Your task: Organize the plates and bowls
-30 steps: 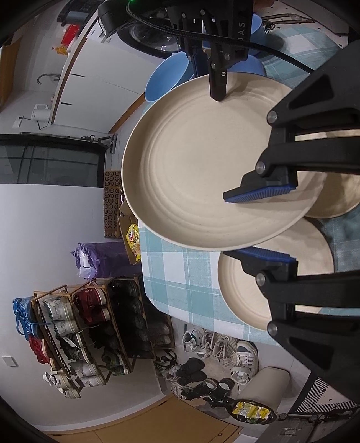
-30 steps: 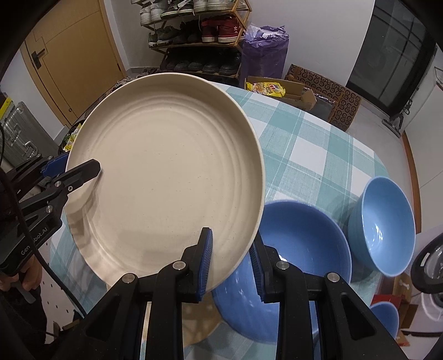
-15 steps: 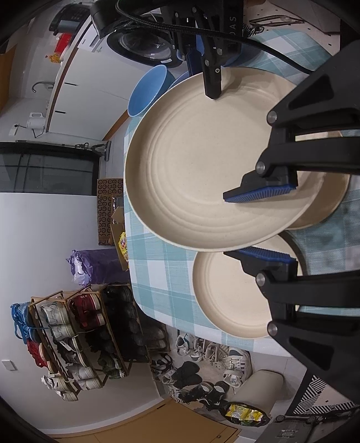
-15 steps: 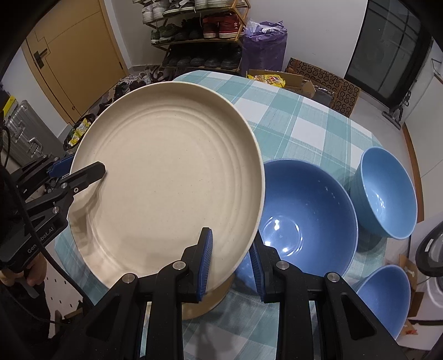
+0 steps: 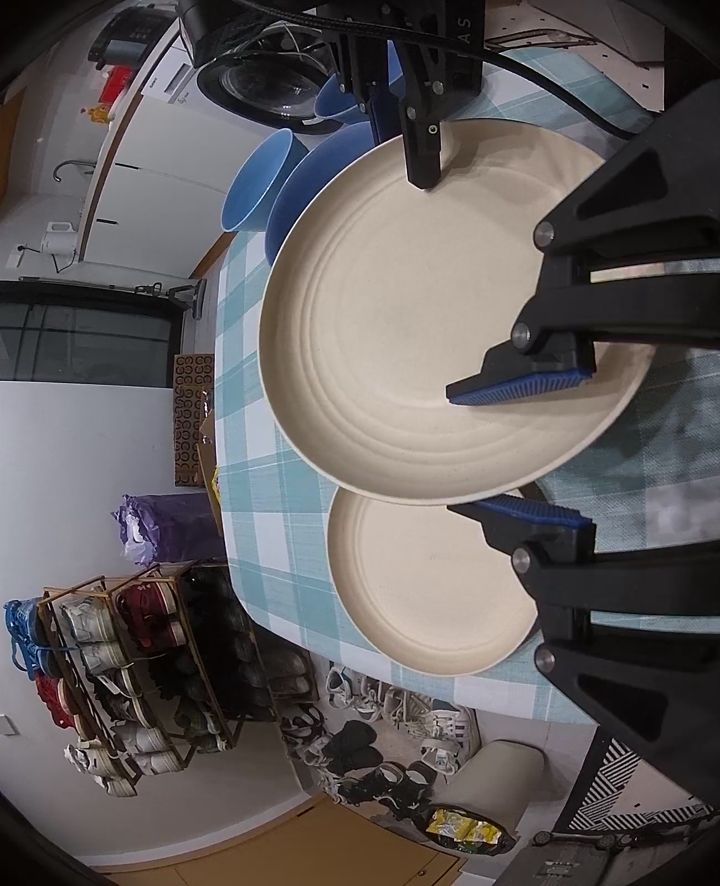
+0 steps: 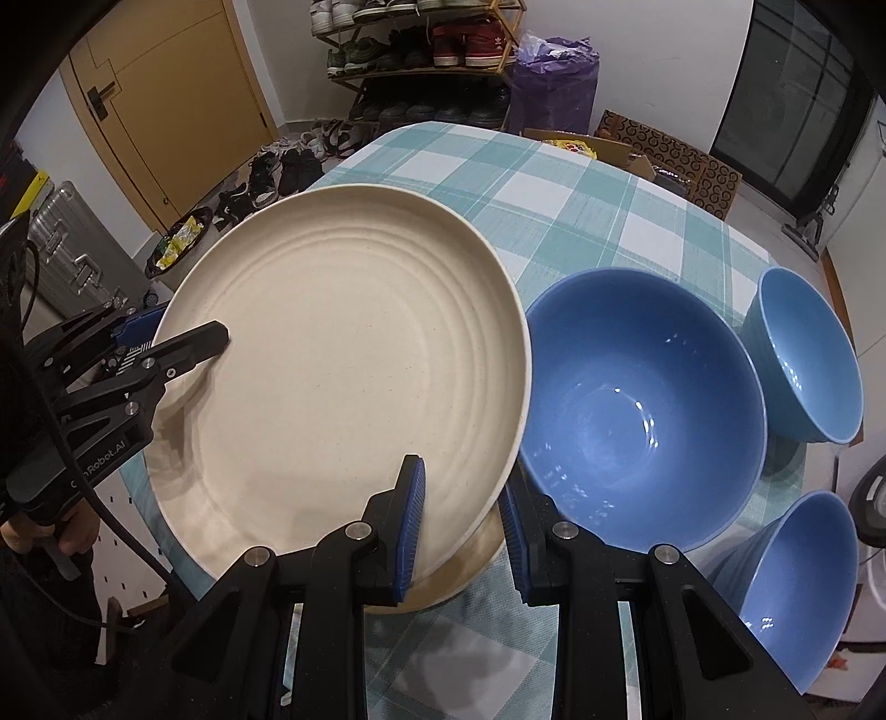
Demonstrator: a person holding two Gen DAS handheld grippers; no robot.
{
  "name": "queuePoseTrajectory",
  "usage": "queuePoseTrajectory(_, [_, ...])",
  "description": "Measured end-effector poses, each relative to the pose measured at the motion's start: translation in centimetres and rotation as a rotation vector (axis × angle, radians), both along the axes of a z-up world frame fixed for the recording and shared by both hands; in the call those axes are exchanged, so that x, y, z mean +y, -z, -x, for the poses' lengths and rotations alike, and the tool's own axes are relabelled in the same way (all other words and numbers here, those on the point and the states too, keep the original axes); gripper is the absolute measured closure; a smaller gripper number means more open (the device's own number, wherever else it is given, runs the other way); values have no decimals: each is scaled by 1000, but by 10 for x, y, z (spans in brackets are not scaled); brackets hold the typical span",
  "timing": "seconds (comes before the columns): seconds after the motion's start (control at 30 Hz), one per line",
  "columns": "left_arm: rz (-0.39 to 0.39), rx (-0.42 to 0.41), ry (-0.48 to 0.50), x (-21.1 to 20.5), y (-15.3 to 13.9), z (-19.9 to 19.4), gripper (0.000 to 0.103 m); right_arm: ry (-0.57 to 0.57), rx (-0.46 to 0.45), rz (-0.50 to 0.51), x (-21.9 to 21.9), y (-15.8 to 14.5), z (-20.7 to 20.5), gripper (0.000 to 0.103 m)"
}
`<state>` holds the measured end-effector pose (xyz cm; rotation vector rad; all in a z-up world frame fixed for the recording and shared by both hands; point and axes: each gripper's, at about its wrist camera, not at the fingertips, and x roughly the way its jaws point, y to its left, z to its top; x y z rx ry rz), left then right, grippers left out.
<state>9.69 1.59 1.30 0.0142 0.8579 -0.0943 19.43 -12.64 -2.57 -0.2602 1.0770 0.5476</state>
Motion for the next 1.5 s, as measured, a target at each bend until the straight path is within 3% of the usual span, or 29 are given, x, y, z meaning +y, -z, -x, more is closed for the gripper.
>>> queuePoseTrajectory(0.63, [-22, 49, 7, 1, 30, 12, 74, -19, 53, -4, 4, 41, 11, 76])
queuePoseTrajectory(1.5, [-38, 111, 37, -17, 62, -9, 73, 18, 70, 76, 0, 70, -1, 76])
